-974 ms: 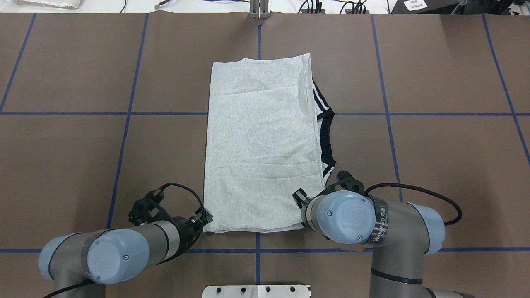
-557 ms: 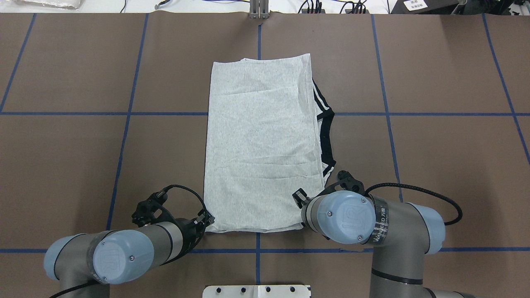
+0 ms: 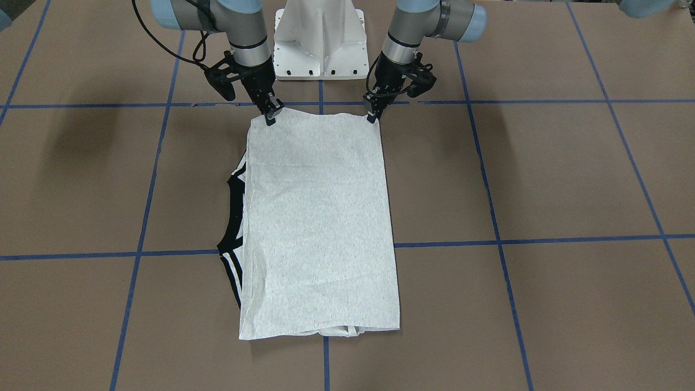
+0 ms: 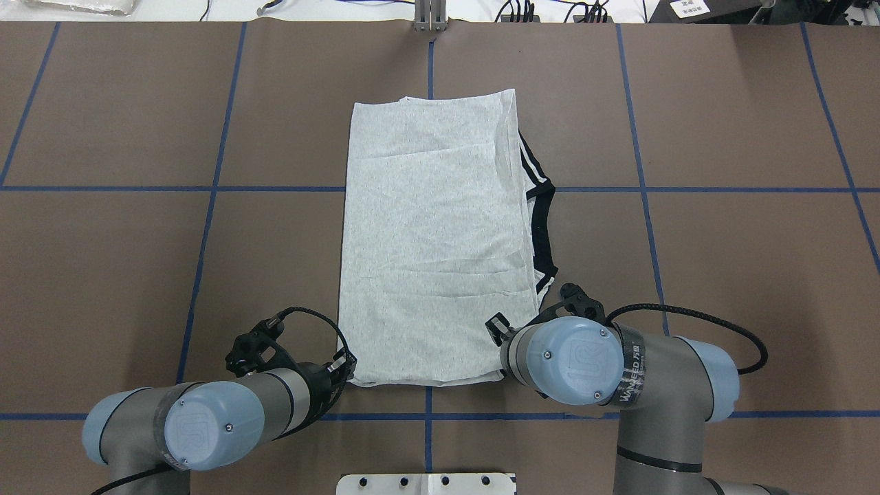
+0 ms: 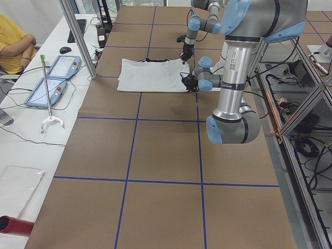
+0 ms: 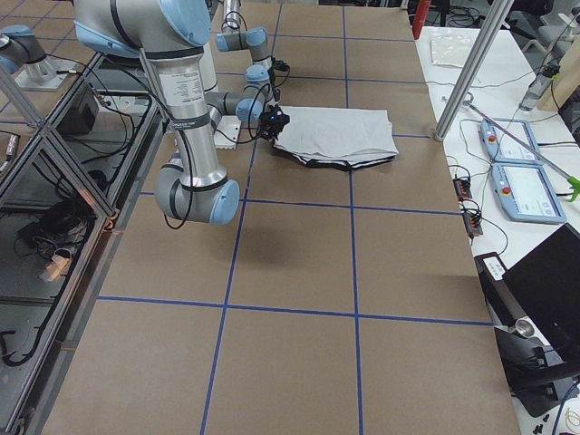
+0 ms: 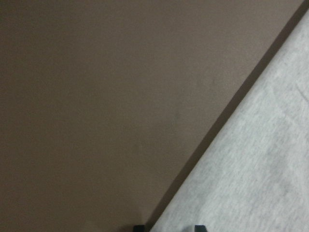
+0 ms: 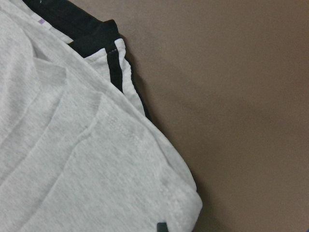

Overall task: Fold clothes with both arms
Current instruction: 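Move the left gripper to the other near corner beside the right gripper, then grasp both near corners of the shirt with both grippers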

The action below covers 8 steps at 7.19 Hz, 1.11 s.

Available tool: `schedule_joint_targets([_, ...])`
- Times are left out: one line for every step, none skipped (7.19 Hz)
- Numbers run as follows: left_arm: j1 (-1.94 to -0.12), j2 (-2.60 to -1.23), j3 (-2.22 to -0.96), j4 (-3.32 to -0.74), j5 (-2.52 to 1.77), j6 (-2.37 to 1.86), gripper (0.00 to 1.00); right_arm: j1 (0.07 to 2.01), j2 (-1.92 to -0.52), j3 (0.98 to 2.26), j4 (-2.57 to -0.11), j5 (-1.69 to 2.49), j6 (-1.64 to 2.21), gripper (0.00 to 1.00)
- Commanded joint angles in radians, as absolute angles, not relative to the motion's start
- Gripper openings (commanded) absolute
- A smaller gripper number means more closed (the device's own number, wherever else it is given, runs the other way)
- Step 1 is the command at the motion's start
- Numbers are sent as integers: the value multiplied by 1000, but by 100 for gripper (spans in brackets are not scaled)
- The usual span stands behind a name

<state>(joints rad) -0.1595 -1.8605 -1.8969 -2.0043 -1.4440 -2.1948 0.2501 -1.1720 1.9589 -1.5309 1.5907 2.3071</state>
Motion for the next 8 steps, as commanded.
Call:
schedule_joint_targets([-161, -1861, -1911, -2003, -1443, -2194, 0, 250, -1172, 1959, -1531, 1591, 2306, 0])
schedule_joint_targets([-164, -1859, -1930, -2003, -1445, -2189, 0, 250, -1172, 1959, -1531, 1592, 2306, 0])
schedule_joint_targets([-167, -1847, -1968, -2003, -1445, -2187, 0, 250, -1172, 1960, -1531, 1591, 2307, 0])
schedule_joint_targets([-169, -1838, -2014, -2003, -1443, -2189, 0, 249, -1172, 1976, -1531, 1592, 2307, 0])
schedule_joint_targets([-164, -1827, -2038, -2002, -1442, -2192, 0, 239, -1175, 2002, -1534, 1591, 2309, 0])
schedule_joint_targets([-161, -1818, -2048, -2002, -1442, -2195, 0, 223, -1193, 2032, -1534, 1591, 2310, 0])
schedule_joint_targets([-157, -1800, -2068, -2002, -1442, -2197, 0, 203, -1200, 2055, -1534, 1591, 2322, 0])
schedule_joint_targets([-123, -1772, -2098, -2000, -1439, -2222, 0, 180, -1203, 2075, -1535, 1589, 2335, 0])
